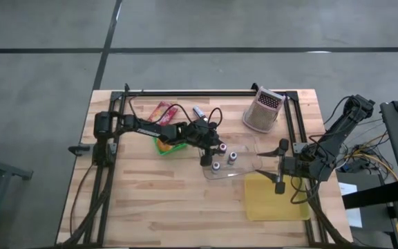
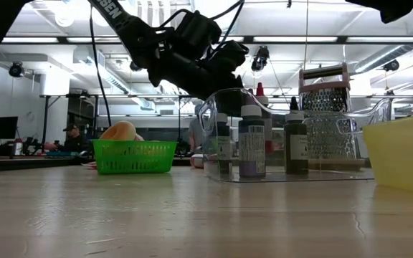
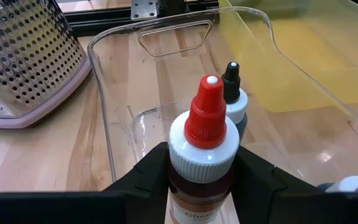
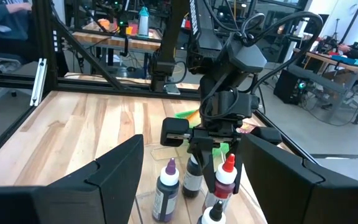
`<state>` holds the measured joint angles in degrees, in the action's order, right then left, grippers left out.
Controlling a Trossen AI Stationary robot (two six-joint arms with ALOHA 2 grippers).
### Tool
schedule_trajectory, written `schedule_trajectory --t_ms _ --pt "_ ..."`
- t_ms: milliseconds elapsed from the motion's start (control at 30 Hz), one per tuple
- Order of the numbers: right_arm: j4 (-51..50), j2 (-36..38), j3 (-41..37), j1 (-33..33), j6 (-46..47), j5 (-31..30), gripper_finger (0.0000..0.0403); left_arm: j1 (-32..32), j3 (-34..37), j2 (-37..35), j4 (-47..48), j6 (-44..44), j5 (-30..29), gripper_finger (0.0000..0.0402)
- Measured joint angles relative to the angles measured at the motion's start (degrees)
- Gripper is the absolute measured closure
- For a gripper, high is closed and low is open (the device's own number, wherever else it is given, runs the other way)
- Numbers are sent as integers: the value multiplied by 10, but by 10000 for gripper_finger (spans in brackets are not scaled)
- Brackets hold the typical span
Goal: Pick & Place Food Item
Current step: Put the red food coloring bottle into the transparent bin
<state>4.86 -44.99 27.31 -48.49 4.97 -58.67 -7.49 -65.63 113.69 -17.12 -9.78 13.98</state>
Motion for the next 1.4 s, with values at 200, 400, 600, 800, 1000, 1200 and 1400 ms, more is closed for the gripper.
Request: schedule_trajectory --t_ms 200,400,600,800,1000,1200,1400 --pt "0 0 0 0 0 0 140 0 0 0 0 11 1 272" --pt "1 0 0 0 0 0 140 0 0 4 0 32 2 237" --pt "2 0 0 0 0 0 141 1 0 7 -2 46 3 152" --pt "2 0 1 0 2 0 141 1 0 7 -4 49 2 151" --pt "2 0 1 0 5 0 141 1 1 7 -4 49 2 163" --pt "1 0 1 0 5 0 140 1 1 7 -4 49 1 166" --pt "1 0 2 0 5 0 140 1 1 7 -5 45 1 166"
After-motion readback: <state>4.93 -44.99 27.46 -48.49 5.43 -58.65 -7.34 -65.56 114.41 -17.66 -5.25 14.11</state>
